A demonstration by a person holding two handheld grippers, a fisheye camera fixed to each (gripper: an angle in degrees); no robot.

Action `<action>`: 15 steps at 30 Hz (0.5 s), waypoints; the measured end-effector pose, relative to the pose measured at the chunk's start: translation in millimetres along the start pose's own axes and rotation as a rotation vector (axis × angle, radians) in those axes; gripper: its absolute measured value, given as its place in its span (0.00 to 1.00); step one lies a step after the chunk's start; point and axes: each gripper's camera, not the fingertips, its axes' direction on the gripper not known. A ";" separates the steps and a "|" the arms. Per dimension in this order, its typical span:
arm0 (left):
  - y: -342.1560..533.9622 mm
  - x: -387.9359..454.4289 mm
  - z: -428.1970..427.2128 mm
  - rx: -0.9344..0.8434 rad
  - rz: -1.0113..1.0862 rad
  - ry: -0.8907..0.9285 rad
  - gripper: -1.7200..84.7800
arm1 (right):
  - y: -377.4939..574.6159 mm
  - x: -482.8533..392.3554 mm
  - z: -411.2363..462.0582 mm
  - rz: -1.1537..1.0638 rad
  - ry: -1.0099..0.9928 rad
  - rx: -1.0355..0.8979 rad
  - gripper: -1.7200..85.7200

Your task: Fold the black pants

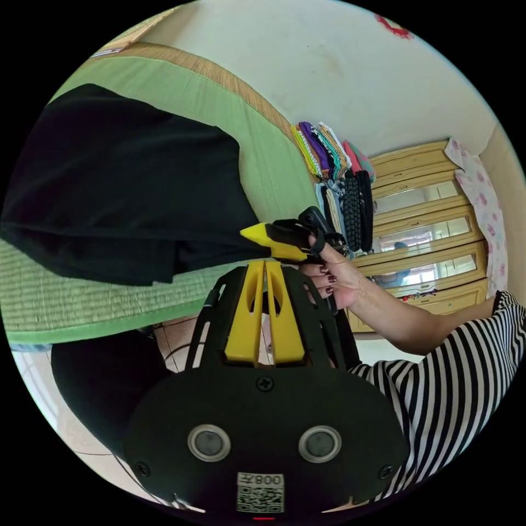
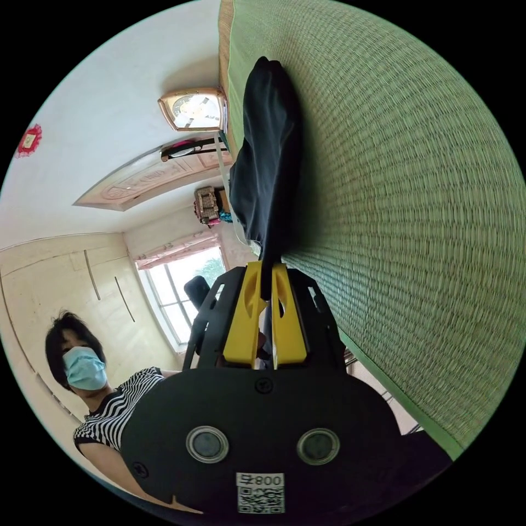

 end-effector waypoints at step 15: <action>32.1 -172.4 -108.1 0.509 -0.526 0.192 0.16 | 34.8 -101.6 32.2 -0.106 -0.041 -0.001 0.04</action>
